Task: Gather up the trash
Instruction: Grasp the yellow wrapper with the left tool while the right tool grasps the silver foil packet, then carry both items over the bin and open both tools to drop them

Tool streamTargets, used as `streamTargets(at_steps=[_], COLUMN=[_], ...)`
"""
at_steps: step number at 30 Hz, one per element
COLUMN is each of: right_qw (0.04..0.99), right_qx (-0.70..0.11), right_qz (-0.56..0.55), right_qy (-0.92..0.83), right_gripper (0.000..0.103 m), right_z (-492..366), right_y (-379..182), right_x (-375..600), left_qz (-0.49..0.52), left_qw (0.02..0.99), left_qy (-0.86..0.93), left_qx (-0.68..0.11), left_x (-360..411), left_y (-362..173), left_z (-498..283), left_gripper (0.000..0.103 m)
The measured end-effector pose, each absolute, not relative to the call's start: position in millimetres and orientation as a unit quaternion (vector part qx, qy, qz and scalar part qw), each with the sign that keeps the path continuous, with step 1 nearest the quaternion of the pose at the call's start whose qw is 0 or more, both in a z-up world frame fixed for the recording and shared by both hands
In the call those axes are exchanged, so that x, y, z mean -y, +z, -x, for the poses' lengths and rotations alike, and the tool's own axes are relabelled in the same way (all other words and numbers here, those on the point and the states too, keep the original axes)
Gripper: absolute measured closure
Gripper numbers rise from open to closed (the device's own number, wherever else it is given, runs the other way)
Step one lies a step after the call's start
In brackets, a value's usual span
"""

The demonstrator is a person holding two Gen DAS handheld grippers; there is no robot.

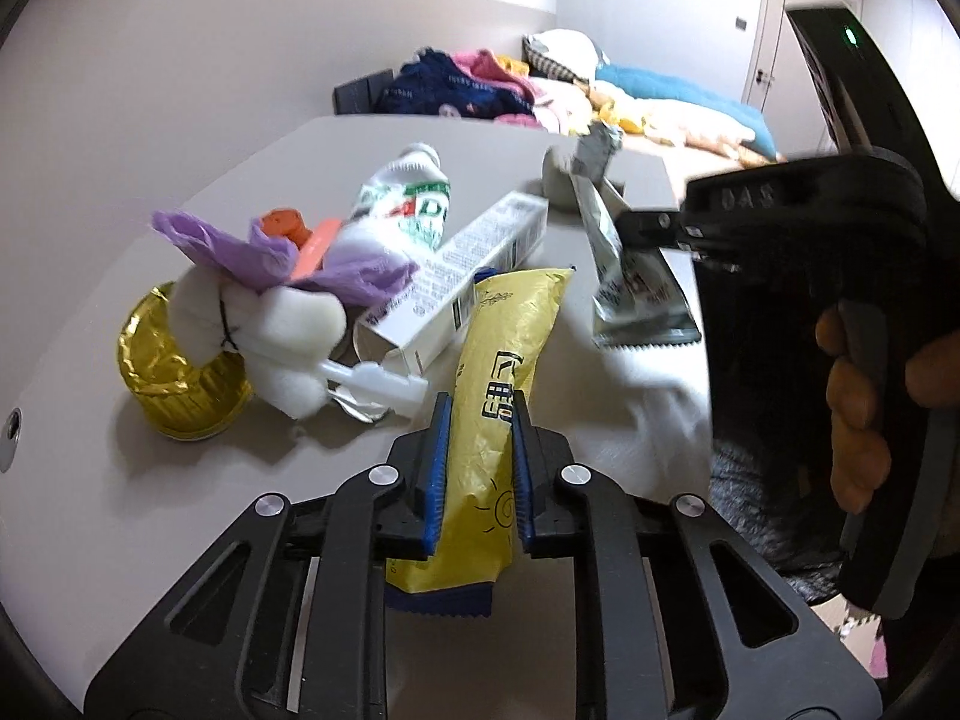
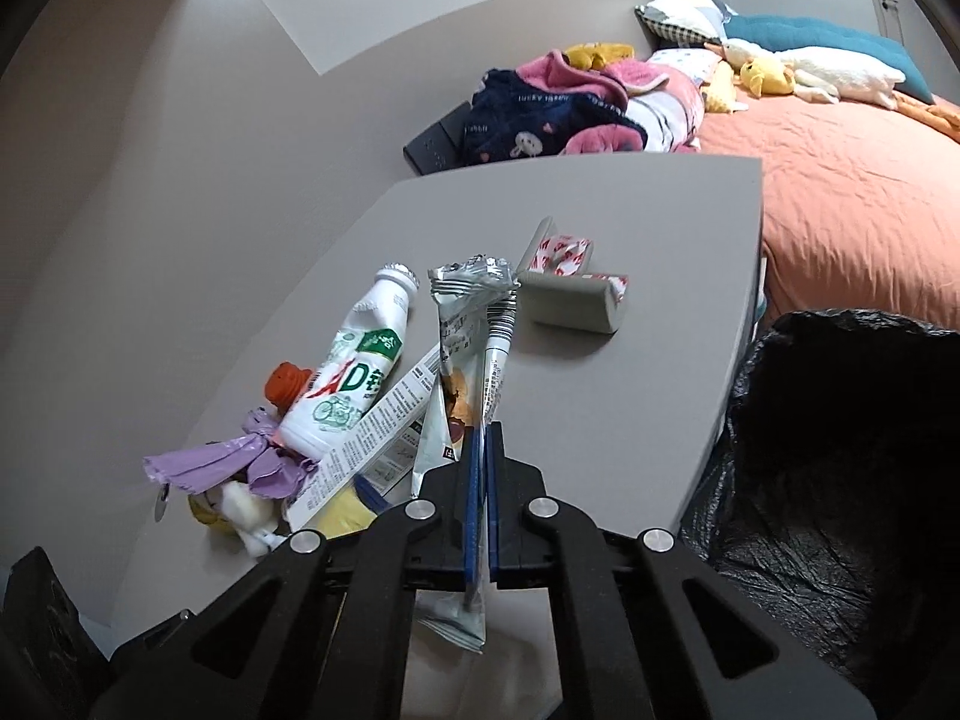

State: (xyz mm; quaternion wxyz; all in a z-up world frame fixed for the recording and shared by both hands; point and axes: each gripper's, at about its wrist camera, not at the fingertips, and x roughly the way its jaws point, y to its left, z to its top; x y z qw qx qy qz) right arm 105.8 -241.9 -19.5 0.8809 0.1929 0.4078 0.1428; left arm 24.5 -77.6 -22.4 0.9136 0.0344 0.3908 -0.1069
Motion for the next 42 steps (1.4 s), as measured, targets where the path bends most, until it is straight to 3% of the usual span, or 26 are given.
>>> streamTargets(at_steps=[27, 40, 41, 42], right_qw=[0.921, 0.923, 0.923, 0.923], right_qx=[-0.333, -0.329, -0.331, -0.330], right_qz=[-0.191, -0.198, -0.197, -0.198], right_qy=[0.072, 0.030, 0.024, 0.015], right_gripper=[0.100, 0.100, 0.097, 0.090], right_z=[-18, 14, 15, 17], right_y=[39, 41, 40, 40], right_x=[352, 411, 414, 419], left_qz=[-0.021, -0.009, -0.010, -0.016], left_qw=[0.918, 0.885, 0.883, 0.884], left_qy=[-0.209, -0.283, -0.284, -0.281], left_qx=[-0.337, -0.370, -0.373, -0.374], left_x=[173, 226, 230, 236], left_y=[22, 16, 15, 14], left_z=[5, 10, 10, 11], left_gripper=[0.087, 0.086, 0.080, 0.045])
